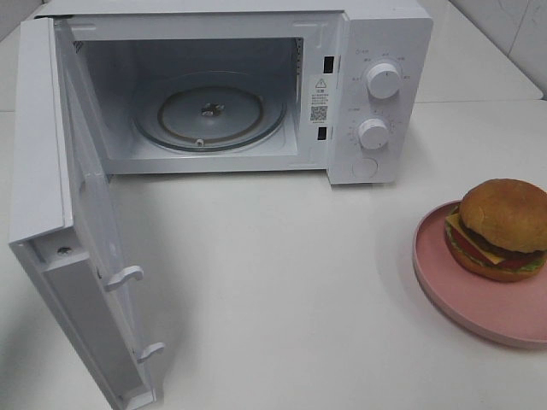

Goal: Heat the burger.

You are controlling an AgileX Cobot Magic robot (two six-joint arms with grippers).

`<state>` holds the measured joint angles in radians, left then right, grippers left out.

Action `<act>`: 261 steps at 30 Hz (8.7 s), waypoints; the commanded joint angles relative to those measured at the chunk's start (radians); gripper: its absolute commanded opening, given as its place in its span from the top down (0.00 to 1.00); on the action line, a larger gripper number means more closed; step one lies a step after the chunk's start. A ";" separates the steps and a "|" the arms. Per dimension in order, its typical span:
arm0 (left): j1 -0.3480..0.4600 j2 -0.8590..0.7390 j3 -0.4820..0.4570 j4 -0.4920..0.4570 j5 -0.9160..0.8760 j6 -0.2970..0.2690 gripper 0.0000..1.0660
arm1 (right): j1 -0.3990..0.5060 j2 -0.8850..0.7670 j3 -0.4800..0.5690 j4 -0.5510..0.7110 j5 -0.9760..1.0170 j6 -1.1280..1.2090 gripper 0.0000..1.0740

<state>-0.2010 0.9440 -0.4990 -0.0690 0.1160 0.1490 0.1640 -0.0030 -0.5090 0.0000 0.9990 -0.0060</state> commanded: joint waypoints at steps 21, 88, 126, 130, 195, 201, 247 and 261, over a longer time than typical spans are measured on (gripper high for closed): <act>-0.005 0.483 -0.021 0.206 -0.528 -0.056 1.00 | -0.005 -0.031 0.002 -0.005 -0.007 0.006 0.50; -0.505 0.956 -0.943 0.158 0.131 -0.139 1.00 | -0.005 -0.031 0.002 0.000 -0.008 0.006 0.50; 0.155 0.533 -0.900 0.035 1.148 -0.245 1.00 | -0.005 -0.031 0.002 0.000 -0.008 0.006 0.50; 0.155 0.450 -0.836 0.036 1.128 -0.242 1.00 | -0.005 -0.031 0.002 0.000 -0.008 0.006 0.50; 0.155 -0.861 -0.002 -0.082 0.919 -0.007 1.00 | -0.213 -0.031 0.002 0.000 -0.008 0.006 0.50; 0.155 -0.861 -0.002 -0.082 0.919 -0.006 1.00 | -0.224 -0.031 0.002 0.000 -0.008 0.006 0.50; 0.189 -0.972 -0.002 -0.072 0.919 -0.006 1.00 | -0.223 -0.031 0.002 0.000 -0.008 0.006 0.50; 0.189 -0.971 -0.002 -0.072 0.919 -0.006 1.00 | -0.223 -0.031 0.002 0.000 -0.008 0.006 0.50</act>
<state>-0.0120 -0.0040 -0.5030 -0.1460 1.0430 0.1480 -0.0550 -0.0030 -0.5060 0.0000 0.9990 -0.0050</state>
